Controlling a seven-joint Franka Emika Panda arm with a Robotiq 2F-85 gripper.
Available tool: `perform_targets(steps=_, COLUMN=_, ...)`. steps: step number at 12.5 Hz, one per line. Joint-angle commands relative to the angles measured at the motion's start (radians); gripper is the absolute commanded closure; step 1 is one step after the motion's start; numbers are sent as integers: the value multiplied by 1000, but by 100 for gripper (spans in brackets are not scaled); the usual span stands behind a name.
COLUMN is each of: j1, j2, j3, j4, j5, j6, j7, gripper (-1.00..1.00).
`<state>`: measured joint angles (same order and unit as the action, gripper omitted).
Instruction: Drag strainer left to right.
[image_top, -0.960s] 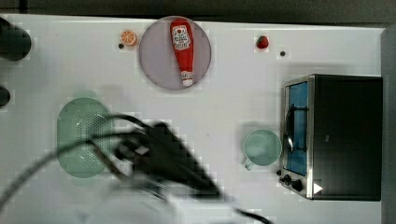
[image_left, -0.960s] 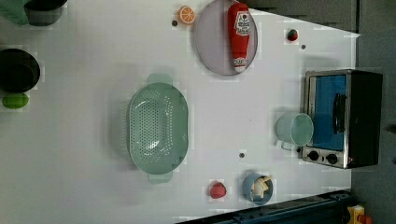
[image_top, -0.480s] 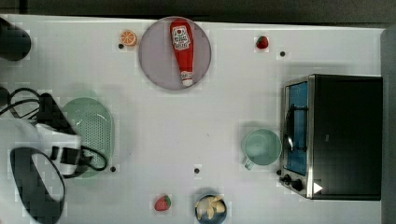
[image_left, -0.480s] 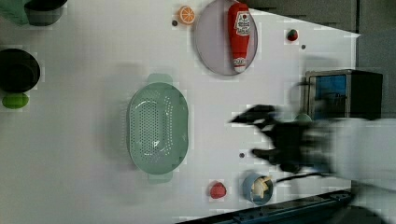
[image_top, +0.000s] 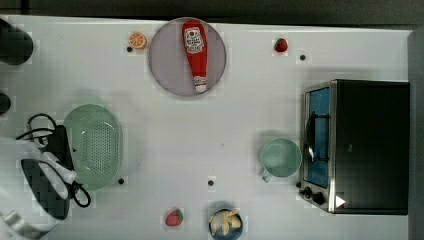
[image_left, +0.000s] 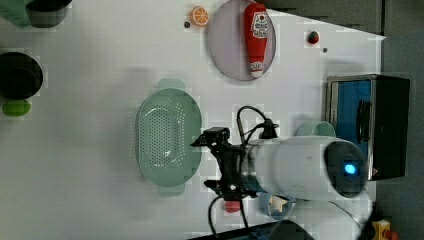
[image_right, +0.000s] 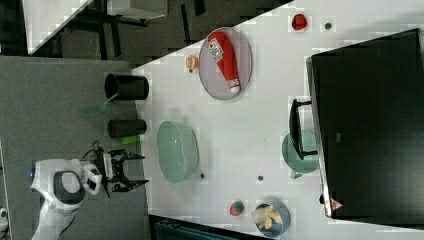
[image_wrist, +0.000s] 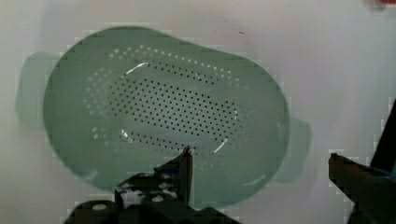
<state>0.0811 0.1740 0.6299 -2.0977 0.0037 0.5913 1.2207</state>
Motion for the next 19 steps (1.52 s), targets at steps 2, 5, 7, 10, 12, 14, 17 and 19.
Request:
perform_targets(steps=2, j1=-27, j2=165, j3=-31, j4=10, j5=-97, j6=140, j7=199, gripper=-100)
perform_targets(steps=5, j1=-20, j2=287, j3=-57, j4=10, j5=-115, j6=284, j7=199, gripper=-100)
perform_targets(steps=7, j1=0, j2=342, j3=-97, j4=10, j5=-117, j6=354, j7=199, gripper=-100)
perform_targets(steps=10, j1=49, j2=379, j3=-177, j4=9, j5=-175, j6=372, j7=199, gripper=-100)
perform_targets(steps=12, j1=72, j2=388, j3=-205, j4=8, j5=-184, j6=393, j7=199, gripper=-100)
perform_targets(steps=14, j1=77, j2=388, j3=-222, j4=1, j5=-188, j6=392, j7=199, gripper=-100)
perform_targets(steps=17, j1=75, j2=383, j3=-252, j4=-8, j5=-189, j6=395, j7=197, gripper=-100)
perform_targets(steps=19, j1=71, j2=366, j3=-264, j4=-26, j5=-189, j6=394, j7=191, gripper=-100)
